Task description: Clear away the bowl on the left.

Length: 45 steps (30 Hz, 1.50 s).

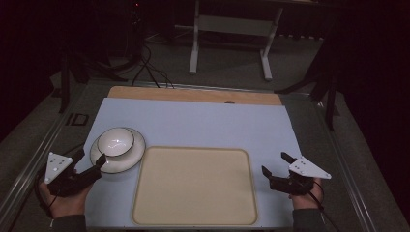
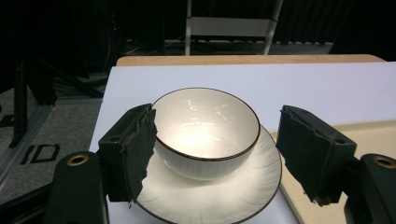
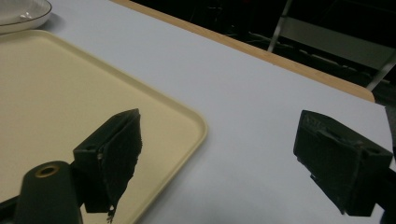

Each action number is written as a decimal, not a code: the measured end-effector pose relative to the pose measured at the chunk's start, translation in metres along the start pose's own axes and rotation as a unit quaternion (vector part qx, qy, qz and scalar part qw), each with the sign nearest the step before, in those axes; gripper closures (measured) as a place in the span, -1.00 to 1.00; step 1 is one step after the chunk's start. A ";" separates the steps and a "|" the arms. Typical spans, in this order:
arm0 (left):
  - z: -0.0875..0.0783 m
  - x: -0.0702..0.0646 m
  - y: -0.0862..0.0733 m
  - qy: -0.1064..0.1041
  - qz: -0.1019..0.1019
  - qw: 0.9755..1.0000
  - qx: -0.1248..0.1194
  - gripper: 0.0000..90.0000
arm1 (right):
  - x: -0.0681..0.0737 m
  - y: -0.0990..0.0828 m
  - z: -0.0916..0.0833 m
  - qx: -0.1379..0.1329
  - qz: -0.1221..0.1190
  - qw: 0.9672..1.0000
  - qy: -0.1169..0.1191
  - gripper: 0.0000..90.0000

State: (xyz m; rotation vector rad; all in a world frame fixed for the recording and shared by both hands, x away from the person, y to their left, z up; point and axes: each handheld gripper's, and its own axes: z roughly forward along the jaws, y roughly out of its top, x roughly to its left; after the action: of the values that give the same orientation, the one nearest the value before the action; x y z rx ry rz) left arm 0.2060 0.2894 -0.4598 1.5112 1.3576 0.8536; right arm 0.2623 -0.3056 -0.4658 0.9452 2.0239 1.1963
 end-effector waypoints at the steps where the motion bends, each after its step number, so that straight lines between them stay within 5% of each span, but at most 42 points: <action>1: 0.000 0.000 0.000 0.000 0.000 1.000 0.000 -0.37 | 0.000 0.000 0.000 0.000 0.000 1.000 0.000 -0.67; 18: 0.002 0.001 0.008 0.022 -0.007 1.000 -0.003 -0.36 | 0.004 0.001 -0.002 -0.014 -0.014 1.000 -0.002 -0.67; 24: 0.006 0.000 0.020 0.023 0.011 1.000 0.000 -0.36 | 0.004 0.001 -0.002 -0.017 -0.013 1.000 -0.007 -0.67; 38: 0.030 0.006 0.024 0.027 0.029 0.999 0.026 -0.34 | 0.002 0.002 -0.004 -0.030 -0.004 0.999 -0.014 -0.67; 45: 0.038 0.013 0.021 0.036 0.020 0.999 0.031 -0.34 | 0.001 0.002 -0.004 -0.033 -0.003 0.999 -0.016 -0.67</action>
State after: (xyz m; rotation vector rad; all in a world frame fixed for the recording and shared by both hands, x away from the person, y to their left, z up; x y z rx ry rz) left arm 0.2504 0.2955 -0.4543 1.5736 1.4226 0.9068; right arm 0.2588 -0.3062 -0.4626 0.9199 1.9486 1.2289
